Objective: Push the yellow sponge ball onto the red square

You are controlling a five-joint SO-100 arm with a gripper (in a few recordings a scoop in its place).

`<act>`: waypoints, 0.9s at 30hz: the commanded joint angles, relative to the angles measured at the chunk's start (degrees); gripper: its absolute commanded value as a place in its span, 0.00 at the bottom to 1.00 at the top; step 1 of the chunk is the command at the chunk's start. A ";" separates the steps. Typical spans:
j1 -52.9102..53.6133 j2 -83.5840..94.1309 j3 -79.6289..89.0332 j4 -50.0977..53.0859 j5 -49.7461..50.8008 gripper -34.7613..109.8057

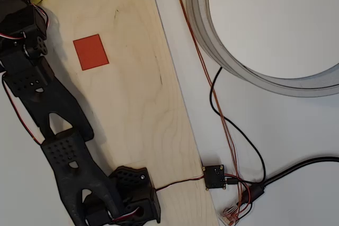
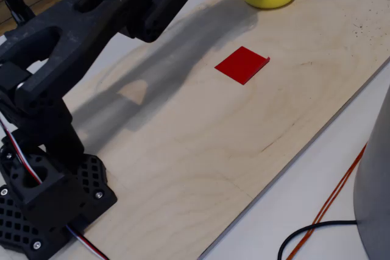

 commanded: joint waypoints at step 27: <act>1.14 12.83 10.81 32.70 13.45 0.28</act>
